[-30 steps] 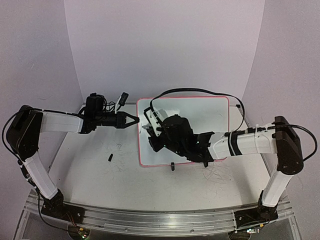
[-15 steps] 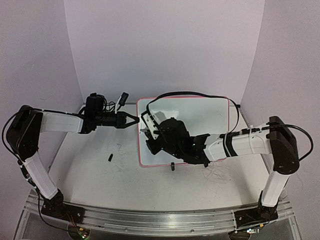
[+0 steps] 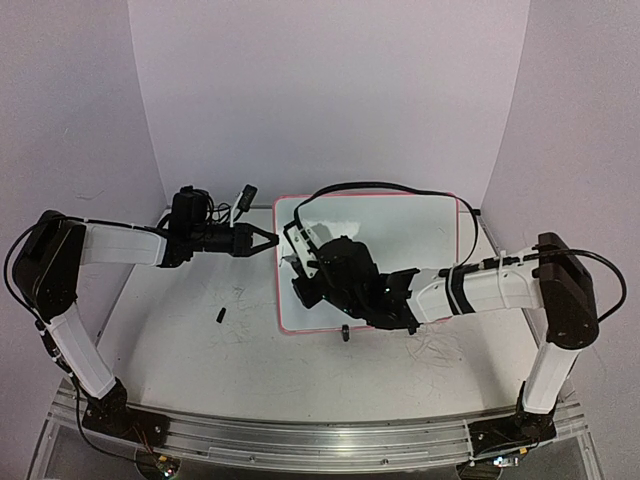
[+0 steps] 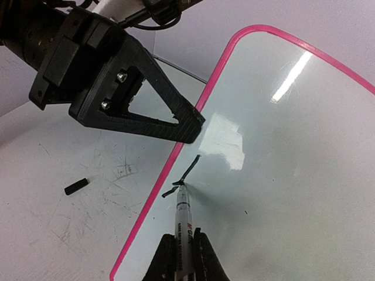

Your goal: Write a sentence on the whiteboard

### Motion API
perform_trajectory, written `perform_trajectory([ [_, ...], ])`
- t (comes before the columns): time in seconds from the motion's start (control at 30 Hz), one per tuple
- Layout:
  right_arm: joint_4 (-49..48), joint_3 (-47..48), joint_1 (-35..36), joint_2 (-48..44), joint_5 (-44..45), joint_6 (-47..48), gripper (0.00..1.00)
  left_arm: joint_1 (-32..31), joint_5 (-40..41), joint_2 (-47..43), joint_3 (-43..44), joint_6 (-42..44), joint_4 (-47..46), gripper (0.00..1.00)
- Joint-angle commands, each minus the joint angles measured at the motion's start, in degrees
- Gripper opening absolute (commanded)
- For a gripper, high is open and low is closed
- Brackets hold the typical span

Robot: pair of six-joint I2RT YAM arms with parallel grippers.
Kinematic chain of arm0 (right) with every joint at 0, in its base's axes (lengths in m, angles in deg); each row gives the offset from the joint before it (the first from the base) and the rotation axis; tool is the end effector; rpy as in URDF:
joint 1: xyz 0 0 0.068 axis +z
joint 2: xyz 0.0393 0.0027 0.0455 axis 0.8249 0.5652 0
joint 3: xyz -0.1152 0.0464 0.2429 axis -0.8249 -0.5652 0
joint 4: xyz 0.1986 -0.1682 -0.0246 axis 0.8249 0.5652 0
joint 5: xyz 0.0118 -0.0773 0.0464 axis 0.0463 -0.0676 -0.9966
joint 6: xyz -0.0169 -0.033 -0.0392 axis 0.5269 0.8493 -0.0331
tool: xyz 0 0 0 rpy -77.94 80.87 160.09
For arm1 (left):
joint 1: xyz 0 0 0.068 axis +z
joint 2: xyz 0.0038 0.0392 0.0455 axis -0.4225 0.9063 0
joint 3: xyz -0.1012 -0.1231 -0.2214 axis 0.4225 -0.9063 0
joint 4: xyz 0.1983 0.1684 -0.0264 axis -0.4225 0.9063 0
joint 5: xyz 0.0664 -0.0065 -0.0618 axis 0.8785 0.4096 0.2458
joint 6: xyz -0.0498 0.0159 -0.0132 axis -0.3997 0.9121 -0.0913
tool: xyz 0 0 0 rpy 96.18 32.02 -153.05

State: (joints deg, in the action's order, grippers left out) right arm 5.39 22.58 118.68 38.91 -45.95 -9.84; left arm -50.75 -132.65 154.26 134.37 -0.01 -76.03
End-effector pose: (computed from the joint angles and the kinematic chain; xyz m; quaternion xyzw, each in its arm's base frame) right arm 0.2050 0.3768 0.2418 -0.3466 0.7192 0.1690 0.5780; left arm 0.3239 -0.1857 0.2323 0.2852 0.7286 -0.5046 0.3649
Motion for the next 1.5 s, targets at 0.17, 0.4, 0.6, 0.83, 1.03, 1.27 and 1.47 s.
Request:
perform_trajectory([
  [0.17, -0.86, -1.53, -0.58, -2.34, 5.79, -1.09, 0.0, -0.7, -2.89, -2.85, -0.51, -0.22, -1.61, 0.0],
  [0.4, -1.85, -2.48, -0.52, -3.81, 4.26, -1.11, 0.0, -0.69, -2.81, -2.82, -0.57, -0.22, -1.61, 0.0],
  [0.6, -8.0, -6.12, -0.61, -7.42, -2.96, -0.7, 0.0, -0.72, -2.88, -2.68, -0.48, -0.22, -1.63, 0.0],
  [0.83, -8.39, -3.88, -1.89, -5.37, -3.23, -1.06, 0.0, -0.7, -2.87, -2.81, -0.52, -0.22, -1.67, 0.0],
  [1.03, -8.38, -2.17, -2.57, -4.12, -1.84, -1.06, 0.0, -0.7, -2.93, -2.85, -0.44, -0.22, -1.63, 0.0],
  [1.27, -8.25, -2.28, -2.59, -4.0, -3.38, -0.67, 0.0, -0.71, -3.15, -2.68, -0.34, -0.13, -1.63, 0.0],
  [1.47, -7.99, -2.97, -2.6, -4.0, -3.13, -1.09, 0.0, -0.7, -3.25, -2.65, -0.35, -0.05, -1.63, 0.0],
])
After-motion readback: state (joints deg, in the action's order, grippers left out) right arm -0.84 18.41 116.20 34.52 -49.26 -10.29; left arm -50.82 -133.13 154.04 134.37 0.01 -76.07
